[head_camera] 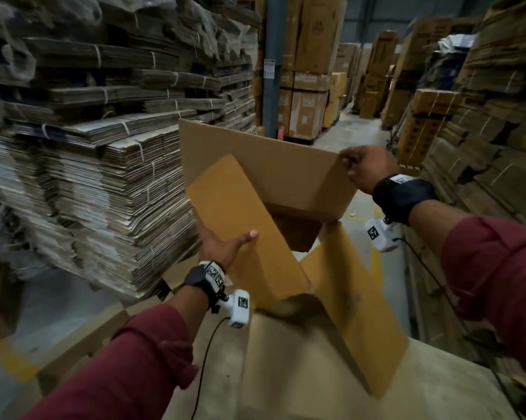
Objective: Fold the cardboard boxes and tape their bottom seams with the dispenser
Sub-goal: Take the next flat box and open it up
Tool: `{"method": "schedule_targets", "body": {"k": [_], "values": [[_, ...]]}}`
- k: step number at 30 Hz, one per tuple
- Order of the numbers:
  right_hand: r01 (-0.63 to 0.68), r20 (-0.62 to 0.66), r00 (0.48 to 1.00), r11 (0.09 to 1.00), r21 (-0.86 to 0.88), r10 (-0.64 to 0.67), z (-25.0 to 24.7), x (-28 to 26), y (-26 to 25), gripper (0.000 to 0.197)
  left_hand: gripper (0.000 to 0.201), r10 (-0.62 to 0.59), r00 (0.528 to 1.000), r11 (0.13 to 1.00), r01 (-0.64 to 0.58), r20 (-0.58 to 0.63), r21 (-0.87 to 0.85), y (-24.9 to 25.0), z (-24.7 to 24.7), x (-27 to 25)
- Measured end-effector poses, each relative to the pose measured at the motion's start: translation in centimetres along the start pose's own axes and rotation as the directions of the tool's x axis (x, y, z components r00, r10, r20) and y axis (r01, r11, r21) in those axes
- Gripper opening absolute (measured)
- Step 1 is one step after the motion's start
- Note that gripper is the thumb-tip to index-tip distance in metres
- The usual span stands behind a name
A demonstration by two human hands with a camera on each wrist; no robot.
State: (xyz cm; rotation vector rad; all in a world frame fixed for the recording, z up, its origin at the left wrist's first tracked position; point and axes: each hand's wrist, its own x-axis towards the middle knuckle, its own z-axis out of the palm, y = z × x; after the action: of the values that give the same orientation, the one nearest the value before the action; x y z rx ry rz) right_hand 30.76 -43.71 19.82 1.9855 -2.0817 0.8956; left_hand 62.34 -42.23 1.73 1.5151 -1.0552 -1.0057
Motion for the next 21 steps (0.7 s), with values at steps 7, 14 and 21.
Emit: {"method": "schedule_targets", "body": {"k": [7,14,21], "values": [[0.111,-0.099,0.988,0.993,-0.05,-0.116,-3.7,3.8,-4.4,0.036,0.17,0.071,0.991,0.994,-0.079,0.111,0.072,6.0,0.8,1.7],[0.046,-0.097,0.993,0.987,-0.156,-0.062,-5.6,6.2,-6.8,0.03,0.122,-0.024,1.0,0.944,0.028,-0.016,0.328,6.2,2.8,1.3],[-0.068,-0.12,0.992,0.943,-0.326,0.031,-6.5,7.1,-3.7,0.035,0.039,0.244,0.931,0.37,-0.349,0.273,0.861,9.9,-5.7,5.2]]}}
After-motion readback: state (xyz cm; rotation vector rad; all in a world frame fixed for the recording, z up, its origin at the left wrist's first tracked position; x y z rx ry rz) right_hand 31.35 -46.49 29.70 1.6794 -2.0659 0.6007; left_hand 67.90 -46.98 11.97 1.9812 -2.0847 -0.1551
